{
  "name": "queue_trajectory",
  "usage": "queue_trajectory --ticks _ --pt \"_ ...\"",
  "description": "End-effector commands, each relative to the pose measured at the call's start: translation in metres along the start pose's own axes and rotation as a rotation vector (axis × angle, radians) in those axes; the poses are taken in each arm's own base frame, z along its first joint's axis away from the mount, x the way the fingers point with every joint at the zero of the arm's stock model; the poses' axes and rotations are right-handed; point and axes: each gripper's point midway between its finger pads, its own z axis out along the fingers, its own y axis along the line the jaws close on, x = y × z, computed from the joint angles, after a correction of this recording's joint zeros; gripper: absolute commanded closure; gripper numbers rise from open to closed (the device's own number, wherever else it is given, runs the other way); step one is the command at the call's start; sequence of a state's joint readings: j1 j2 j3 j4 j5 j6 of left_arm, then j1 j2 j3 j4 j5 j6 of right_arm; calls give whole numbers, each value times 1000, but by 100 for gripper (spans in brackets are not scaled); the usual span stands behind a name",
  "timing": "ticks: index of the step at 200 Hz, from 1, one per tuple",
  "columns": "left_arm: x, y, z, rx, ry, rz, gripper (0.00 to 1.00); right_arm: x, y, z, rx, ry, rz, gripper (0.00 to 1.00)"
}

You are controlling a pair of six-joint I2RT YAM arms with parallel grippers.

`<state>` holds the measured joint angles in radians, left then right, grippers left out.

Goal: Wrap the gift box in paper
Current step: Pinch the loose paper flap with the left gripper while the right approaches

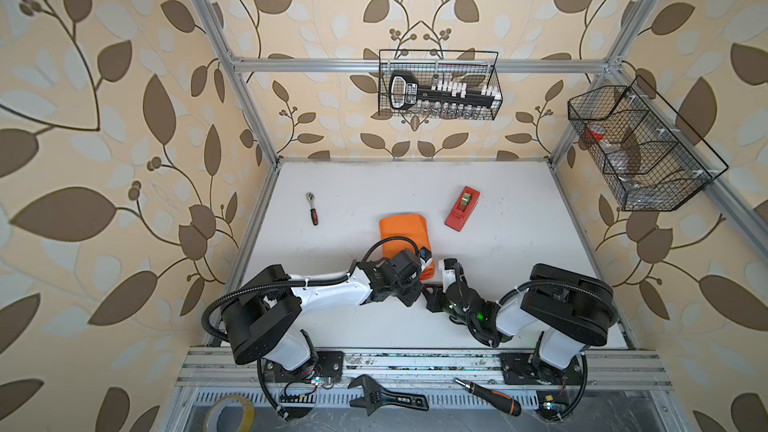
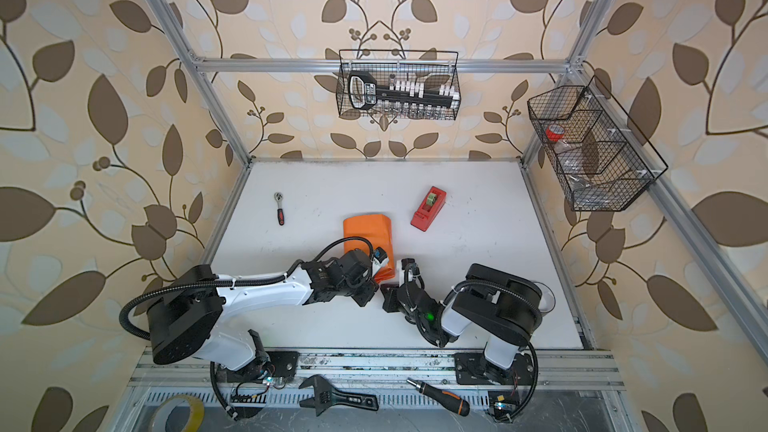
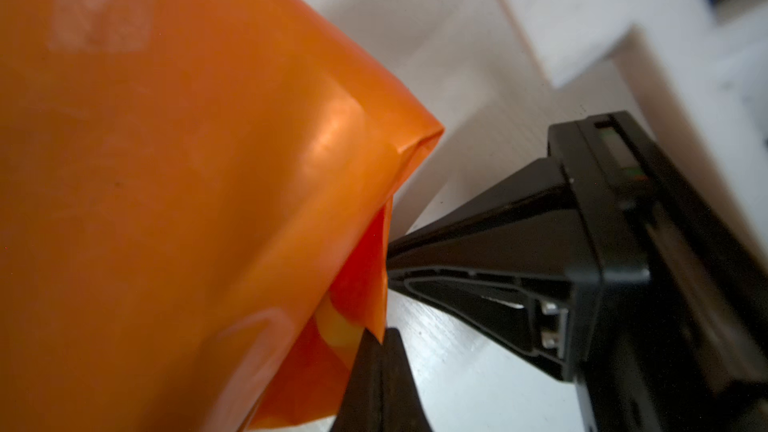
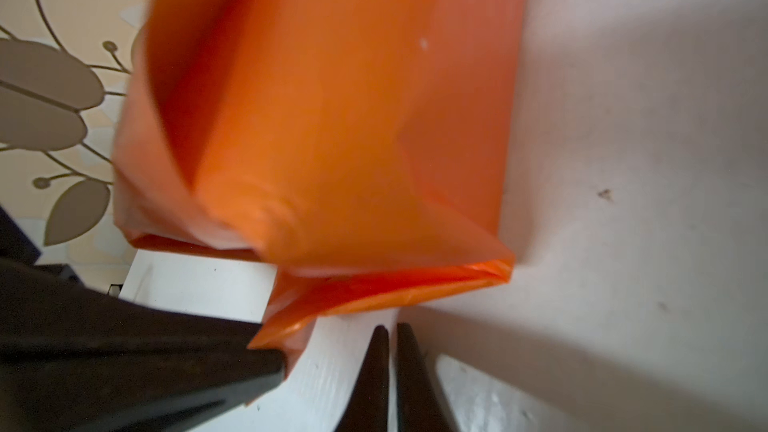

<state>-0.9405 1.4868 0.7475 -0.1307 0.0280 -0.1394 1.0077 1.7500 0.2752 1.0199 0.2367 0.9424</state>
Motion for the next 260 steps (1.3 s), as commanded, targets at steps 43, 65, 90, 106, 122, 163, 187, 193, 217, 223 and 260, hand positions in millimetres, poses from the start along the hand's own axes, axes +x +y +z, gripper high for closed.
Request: queue_trajectory --ticks 43,65,90,106,122,163,187,193,217,223,260 --pt "-9 0 -29 24 -107 45 62 -2 -3 2 -1 -55 57 92" --pt "-3 1 -36 31 -160 78 53 -1 -4 3 -3 -57 63 93" --pt "10 1 -36 40 -194 135 47 -2 -3 2 -11 -62 72 93" --pt "15 5 -35 23 -209 158 44 -3 -3 1 -12 -65 73 94" --pt "18 10 -33 -3 -213 174 43 -3 -3 1 -12 -65 75 94" --pt "15 12 -26 -23 -234 219 45 -2 -4 2 -11 -63 83 95" --pt "11 12 -20 -31 -228 240 49 -2 -4 2 -10 -64 87 95" --pt "11 12 -19 -28 -221 246 50 -1 -5 1 -11 -63 89 95" --pt "12 13 -13 -38 -214 257 54 -1 -5 1 -10 -64 89 95" --pt "9 14 -13 -45 -220 257 55 -1 -6 1 -8 -64 88 96" --pt "6 19 -11 -75 -240 271 62 -2 -6 0 -8 -67 89 96"
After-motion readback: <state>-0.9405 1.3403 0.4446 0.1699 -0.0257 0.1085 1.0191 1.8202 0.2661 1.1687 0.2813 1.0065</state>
